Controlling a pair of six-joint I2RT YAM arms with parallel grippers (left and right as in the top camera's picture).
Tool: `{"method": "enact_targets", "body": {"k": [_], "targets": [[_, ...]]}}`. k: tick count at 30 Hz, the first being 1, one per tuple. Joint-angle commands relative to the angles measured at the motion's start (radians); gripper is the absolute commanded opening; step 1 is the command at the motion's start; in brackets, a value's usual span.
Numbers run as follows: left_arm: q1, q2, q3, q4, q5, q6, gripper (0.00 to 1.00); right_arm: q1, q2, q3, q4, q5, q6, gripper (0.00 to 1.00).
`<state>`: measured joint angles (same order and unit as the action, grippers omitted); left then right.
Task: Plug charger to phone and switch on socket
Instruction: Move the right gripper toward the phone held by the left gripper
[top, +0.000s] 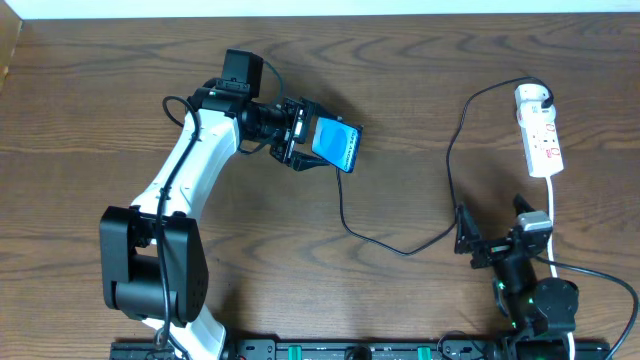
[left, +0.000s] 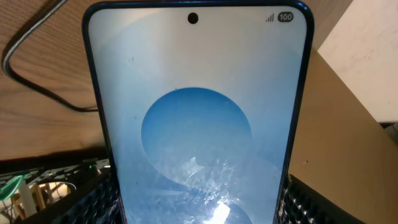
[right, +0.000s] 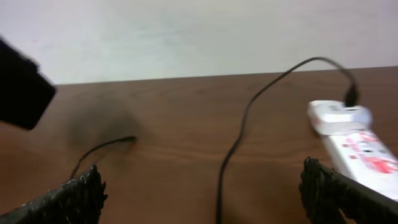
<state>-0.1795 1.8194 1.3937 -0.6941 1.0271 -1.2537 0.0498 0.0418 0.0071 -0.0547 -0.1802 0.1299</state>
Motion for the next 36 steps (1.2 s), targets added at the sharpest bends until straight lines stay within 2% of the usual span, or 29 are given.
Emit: {"method": "enact_targets", "body": {"k": [1, 4, 10, 16, 20, 22, 25, 27, 36], "targets": [[0.006, -0.006, 0.019, 0.005, 0.047, -0.005, 0.67, -0.003, 0.052, 0.032, -0.001, -0.097, 0.035, 0.99], [0.006, -0.006, 0.019, 0.005, 0.047, -0.005, 0.67, -0.003, 0.135, 0.093, -0.001, -0.125, 0.053, 0.99], [0.006, -0.006, 0.019, 0.005, 0.047, -0.005, 0.67, -0.004, 0.457, 0.338, -0.05, -0.208, 0.053, 0.99], [0.006, -0.006, 0.019, 0.013, 0.042, -0.005, 0.67, -0.005, 0.824, 0.738, -0.391, -0.3, 0.052, 0.99], [0.006, -0.006, 0.019, 0.028, 0.042, -0.005, 0.67, -0.005, 1.007, 0.943, -0.526, -0.382, 0.053, 0.99], [0.006, -0.006, 0.019, 0.028, 0.042, -0.005, 0.67, -0.005, 1.067, 0.984, -0.507, -0.393, 0.062, 0.99], [0.006, -0.006, 0.019, 0.028, 0.03, -0.005, 0.67, 0.005, 1.133, 0.99, -0.417, -0.495, 0.192, 0.99], [0.006, -0.006, 0.019, 0.027, 0.004, -0.005, 0.67, 0.024, 1.167, 0.99, -0.367, -0.531, 0.197, 0.97], [0.006, -0.006, 0.018, 0.026, -0.239, -0.005, 0.67, 0.204, 1.374, 0.99, -0.144, -0.526, 0.321, 0.91]]}}
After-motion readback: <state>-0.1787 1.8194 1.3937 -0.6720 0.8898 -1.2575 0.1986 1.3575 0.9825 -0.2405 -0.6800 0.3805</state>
